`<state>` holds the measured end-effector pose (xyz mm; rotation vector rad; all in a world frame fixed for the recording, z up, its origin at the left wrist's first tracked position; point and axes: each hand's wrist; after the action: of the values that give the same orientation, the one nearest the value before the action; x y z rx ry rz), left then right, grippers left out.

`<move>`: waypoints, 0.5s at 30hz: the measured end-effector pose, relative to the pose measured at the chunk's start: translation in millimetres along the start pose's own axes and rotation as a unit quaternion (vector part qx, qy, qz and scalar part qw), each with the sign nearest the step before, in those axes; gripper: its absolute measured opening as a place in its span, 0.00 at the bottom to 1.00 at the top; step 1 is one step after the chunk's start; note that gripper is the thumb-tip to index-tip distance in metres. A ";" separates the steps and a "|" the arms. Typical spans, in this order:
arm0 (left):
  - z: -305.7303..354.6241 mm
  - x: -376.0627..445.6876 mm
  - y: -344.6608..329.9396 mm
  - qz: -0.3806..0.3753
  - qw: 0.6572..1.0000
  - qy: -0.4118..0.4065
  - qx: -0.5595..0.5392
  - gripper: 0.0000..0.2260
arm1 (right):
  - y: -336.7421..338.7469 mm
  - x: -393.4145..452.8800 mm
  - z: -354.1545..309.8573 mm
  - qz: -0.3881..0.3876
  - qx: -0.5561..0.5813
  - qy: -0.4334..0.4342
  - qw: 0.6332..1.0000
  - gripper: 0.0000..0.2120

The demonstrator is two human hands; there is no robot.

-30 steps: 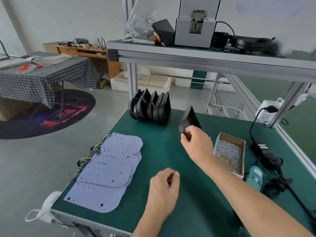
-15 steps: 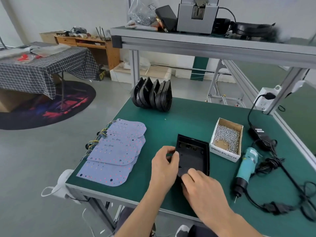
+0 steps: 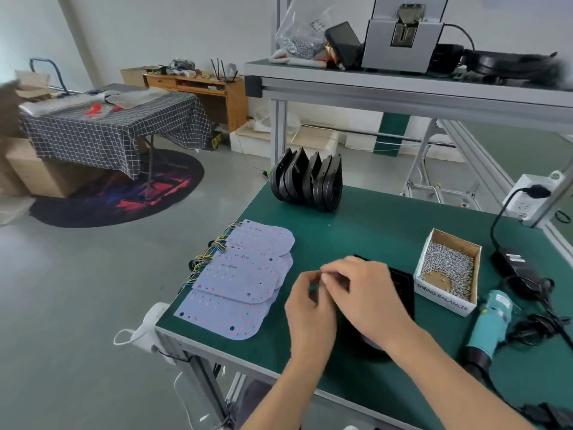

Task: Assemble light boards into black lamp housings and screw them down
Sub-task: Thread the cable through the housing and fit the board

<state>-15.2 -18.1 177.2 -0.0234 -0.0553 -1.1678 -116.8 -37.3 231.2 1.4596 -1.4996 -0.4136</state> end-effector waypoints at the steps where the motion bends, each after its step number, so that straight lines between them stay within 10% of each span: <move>1: 2.1 0.1 6.6 0.025 1.000 -0.010 0.007 0.10 | -7.4 13.3 -3.7 -0.024 0.017 -0.006 1.000 0.06; 8: 0.8 11.5 86.9 0.167 0.943 -0.071 0.278 0.16 | -84.2 60.9 -34.1 -0.167 0.022 0.024 0.985 0.17; 15: -13.6 11.3 117.7 0.109 0.902 -0.004 0.418 0.23 | -133.8 62.4 -38.5 -0.230 -0.107 0.084 0.964 0.50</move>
<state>97.9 17.1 165.4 0.7116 -0.5468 -0.8420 2.1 -109.3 168.5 1.6181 -0.9417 -0.6891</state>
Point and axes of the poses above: each hand's wrist, its own x-axis towards the middle knuckle, its own y-axis out of the back of the hand, z = x × y, and after that the axes turned 3 degrees about z, right-handed
